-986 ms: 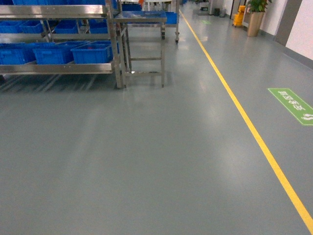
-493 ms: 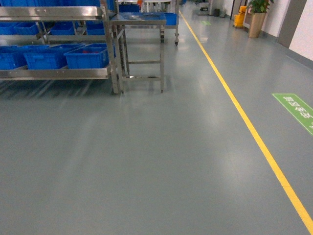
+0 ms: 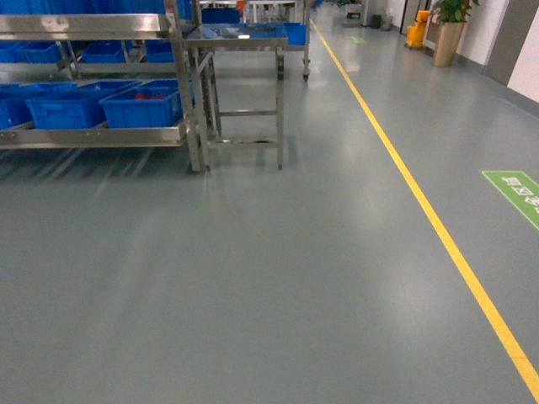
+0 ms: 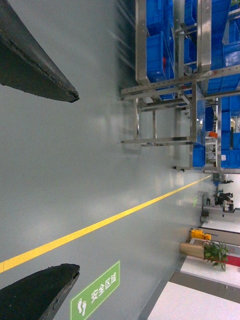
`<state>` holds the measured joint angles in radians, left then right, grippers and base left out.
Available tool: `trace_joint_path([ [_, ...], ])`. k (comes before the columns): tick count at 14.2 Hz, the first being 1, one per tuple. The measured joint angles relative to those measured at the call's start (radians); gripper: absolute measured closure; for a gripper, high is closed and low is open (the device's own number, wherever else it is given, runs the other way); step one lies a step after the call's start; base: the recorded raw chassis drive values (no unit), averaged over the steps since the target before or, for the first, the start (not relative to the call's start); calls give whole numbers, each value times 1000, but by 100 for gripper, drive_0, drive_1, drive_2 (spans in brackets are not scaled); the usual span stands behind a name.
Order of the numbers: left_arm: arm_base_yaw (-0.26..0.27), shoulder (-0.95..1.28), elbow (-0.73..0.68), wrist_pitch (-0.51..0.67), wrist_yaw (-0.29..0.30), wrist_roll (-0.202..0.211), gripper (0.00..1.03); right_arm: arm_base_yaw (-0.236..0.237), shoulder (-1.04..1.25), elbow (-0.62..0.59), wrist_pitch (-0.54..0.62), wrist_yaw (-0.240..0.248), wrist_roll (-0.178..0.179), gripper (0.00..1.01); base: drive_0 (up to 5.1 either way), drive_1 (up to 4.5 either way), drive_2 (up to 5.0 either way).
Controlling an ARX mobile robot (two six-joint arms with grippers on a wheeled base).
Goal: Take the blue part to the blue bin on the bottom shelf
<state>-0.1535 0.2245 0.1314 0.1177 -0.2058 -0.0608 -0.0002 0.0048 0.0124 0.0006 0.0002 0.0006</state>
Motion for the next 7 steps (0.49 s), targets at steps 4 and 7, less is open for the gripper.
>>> trace_joint_path([
  [4,0,1,0,2,0,0,59,0,0,0,-2,0,0,3,6,414,-401],
  [7,0,0,0,1,0,0,59,0,0,0,-5,0,0,3,6,414,-401],
])
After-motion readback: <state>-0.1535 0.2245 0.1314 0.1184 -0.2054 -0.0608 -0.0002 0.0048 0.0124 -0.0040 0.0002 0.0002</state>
